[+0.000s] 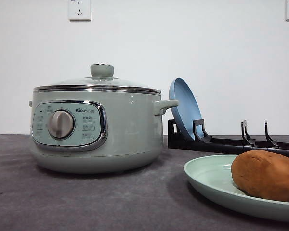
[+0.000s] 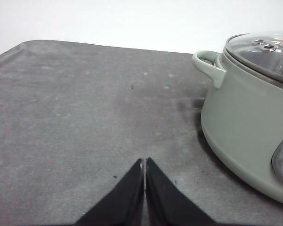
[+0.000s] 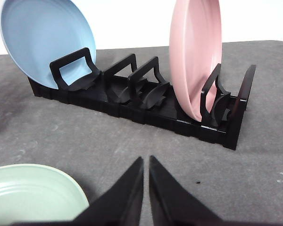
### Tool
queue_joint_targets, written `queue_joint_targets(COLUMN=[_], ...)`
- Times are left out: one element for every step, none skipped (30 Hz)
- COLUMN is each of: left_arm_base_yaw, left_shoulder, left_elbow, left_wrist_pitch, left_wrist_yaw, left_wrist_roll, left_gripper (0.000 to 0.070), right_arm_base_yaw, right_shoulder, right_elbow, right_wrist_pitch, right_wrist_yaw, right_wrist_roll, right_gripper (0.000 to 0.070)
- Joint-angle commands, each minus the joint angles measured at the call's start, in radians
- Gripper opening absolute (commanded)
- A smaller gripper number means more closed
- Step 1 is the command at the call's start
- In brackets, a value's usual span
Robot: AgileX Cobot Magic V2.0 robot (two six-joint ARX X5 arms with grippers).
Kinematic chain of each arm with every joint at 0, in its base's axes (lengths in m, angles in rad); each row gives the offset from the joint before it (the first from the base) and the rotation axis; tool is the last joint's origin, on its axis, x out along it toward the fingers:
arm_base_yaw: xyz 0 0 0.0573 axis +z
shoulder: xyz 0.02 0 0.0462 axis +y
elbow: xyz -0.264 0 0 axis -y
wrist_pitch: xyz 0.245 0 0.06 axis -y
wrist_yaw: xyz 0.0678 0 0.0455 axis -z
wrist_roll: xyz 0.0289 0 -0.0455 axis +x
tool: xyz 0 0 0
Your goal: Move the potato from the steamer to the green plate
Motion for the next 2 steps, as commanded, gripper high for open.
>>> queue_joint_targets(left_arm_base_yaw=[0.002, 0.002], left_shoulder=[-0.001, -0.001], left_elbow=[-0.02, -0.02], left_wrist_pitch=[0.001, 0.001], left_wrist_yaw=[-0.006, -0.006], left_wrist_roll=[0.015, 0.015], left_gripper=[0.0, 0.0], right_arm_base_yaw=[0.001, 0.001], right_shoulder=[-0.002, -0.002], right_elbow=[-0.005, -0.005], right_wrist_pitch=[0.01, 0.01], right_wrist_yaw=[0.002, 0.002], right_wrist_roll=[-0.01, -0.01], right_gripper=[0.001, 0.001])
